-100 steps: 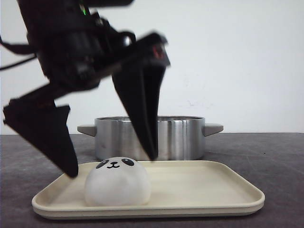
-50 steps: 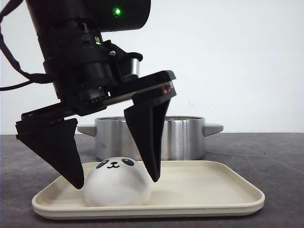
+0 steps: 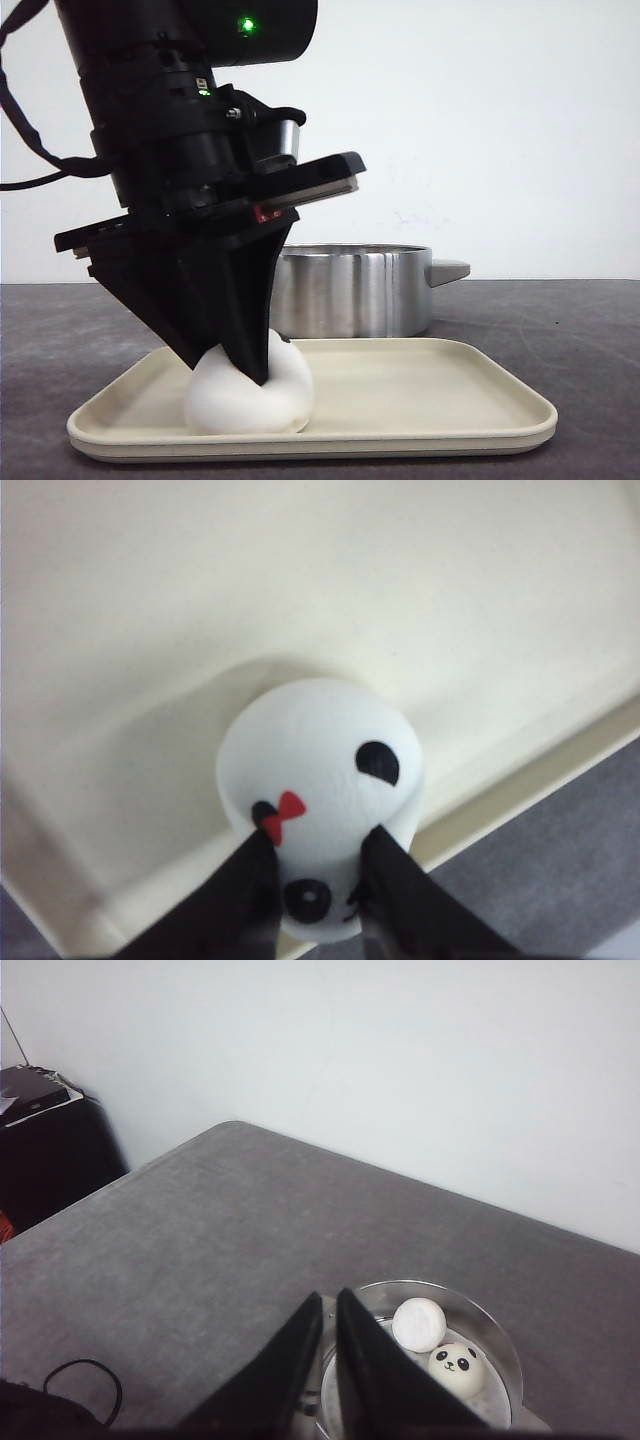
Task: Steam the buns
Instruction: 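Lower the left gripper onto the last panda bun on the tray and grasp, then carry the bun with the left gripper into the steamer and release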
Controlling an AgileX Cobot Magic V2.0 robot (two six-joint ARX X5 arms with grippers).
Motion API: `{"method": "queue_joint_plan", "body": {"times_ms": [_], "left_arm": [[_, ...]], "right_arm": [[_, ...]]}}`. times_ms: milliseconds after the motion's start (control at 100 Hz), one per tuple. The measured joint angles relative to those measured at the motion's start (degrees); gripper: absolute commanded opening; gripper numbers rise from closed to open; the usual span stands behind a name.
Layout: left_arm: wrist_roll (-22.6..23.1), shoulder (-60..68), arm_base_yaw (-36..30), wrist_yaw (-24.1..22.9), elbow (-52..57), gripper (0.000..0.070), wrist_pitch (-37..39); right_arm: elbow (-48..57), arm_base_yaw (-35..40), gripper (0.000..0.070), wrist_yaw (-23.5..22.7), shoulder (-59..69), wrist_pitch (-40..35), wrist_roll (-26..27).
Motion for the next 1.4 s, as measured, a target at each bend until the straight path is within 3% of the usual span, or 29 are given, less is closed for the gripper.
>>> {"method": "queue_joint_plan", "body": {"times_ms": [330,570,1030,1400], "left_arm": [[1.38,-12.28,-0.61,-0.46,2.12,0.0,4.81],[3.39,-19.54,1.75,-4.46,10.62,0.0,8.2],[11.3,-1.99,17.53,-2.45,21.88,0.0,7.56],[11.8,11.5,20.87,-2.14,22.75,0.0011,7.32]], "right_arm": [[0.0,0.0,0.0016,0.0,0.0,-1.55,0.0],[0.0,0.0,0.0016,0.0,0.0,-1.38,-0.02],[0.0,0.0,0.0017,0.0,0.0,1.01,-0.15],[0.0,0.0,0.0016,0.0,0.0,0.31,-0.68]]}}
